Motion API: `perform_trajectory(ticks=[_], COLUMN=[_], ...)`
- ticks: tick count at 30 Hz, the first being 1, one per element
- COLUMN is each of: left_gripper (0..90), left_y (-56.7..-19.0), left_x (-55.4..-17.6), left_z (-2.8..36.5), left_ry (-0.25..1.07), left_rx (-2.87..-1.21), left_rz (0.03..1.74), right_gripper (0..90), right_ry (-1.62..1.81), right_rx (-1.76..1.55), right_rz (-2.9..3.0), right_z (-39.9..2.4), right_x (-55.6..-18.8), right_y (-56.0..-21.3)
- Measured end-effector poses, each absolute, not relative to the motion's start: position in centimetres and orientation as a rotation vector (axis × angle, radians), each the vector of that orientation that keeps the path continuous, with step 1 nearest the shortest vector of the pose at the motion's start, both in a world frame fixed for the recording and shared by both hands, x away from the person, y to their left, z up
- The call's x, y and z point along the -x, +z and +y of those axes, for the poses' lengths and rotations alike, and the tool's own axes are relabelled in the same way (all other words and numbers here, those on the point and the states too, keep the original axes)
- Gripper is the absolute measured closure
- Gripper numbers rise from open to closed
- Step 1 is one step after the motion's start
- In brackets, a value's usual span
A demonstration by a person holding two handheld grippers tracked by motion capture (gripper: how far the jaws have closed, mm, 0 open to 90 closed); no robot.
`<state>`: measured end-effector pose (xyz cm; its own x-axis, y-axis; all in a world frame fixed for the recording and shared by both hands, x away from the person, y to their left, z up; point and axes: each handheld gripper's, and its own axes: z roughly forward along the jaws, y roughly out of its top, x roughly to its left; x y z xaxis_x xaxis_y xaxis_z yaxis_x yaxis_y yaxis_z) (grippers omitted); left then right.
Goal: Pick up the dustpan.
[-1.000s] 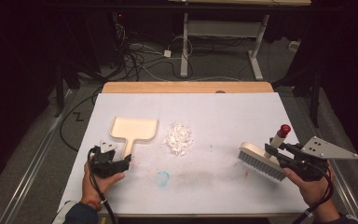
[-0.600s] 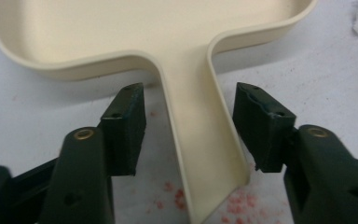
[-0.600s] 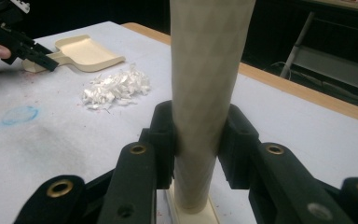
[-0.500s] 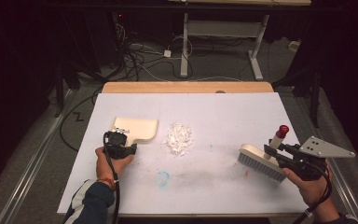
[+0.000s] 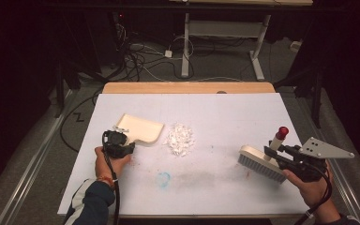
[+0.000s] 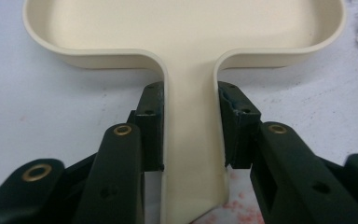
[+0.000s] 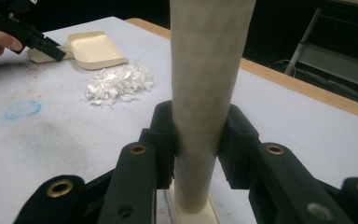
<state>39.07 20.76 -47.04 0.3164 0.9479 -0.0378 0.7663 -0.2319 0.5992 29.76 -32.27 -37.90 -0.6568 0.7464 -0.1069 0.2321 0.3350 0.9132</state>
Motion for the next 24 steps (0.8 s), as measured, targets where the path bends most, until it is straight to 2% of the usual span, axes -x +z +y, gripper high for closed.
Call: perform_trajectory(ticks=[8,15,24], left_gripper=[63.7,63.6,63.5], left_y=[-44.2,-42.9,-43.0], left_x=[-37.0,-33.7,-29.7], left_z=[21.3,21.2,19.4], left_ry=[0.460,0.386,0.329], left_rx=[-2.152,-2.202,-2.368], left_rz=[1.398,1.317,1.146], right_gripper=[70.3,70.3,70.3], right_ry=[1.304,1.309,1.304], right_rx=[-0.855,-0.864,-0.864], right_rz=[2.083,2.077,2.080], right_z=[-32.3,-32.5,-32.4], right_x=[-29.8,-29.9,-30.0], right_y=[-37.9,-38.0,-38.1])
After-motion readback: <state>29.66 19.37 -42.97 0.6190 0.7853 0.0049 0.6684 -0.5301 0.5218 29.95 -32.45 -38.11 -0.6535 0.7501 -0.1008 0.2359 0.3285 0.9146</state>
